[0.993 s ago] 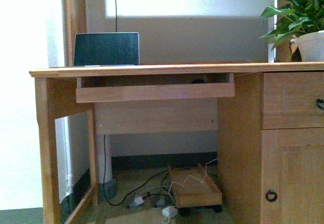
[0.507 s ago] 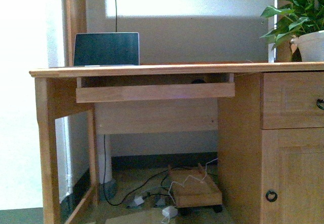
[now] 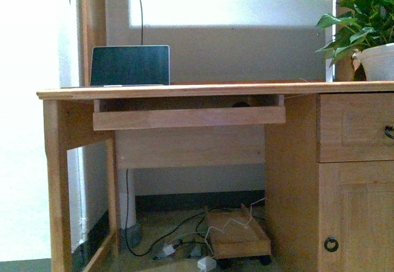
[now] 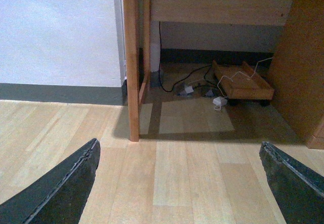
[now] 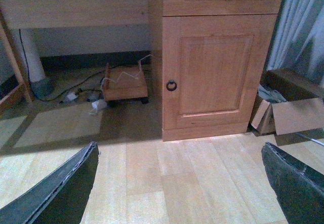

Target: Place mouse

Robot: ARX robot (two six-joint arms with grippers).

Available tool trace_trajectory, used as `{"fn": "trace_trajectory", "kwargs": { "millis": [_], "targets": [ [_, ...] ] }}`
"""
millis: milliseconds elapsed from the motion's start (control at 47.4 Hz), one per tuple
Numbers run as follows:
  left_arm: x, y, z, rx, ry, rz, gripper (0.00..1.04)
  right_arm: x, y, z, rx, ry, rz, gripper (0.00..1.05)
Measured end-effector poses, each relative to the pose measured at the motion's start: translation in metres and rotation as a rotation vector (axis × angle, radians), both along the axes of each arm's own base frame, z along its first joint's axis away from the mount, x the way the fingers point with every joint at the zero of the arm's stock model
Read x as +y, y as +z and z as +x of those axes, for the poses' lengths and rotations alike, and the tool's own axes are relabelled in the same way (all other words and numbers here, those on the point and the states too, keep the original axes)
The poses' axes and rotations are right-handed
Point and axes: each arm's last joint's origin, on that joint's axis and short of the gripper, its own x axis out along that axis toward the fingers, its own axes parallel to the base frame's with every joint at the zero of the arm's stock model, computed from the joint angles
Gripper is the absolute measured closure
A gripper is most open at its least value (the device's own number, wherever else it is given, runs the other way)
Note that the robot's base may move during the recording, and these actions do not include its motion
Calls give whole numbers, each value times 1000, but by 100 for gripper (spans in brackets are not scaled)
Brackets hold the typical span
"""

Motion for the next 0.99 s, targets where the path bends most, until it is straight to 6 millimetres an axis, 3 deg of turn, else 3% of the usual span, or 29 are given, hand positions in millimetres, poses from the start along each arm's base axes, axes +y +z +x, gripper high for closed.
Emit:
{"fn": "trace_trajectory", "kwargs": {
  "millis": [993],
  "targets": [
    [0,0,0,-1,0,0,8,0,0,0,0,0,0,7]
  ]
}}
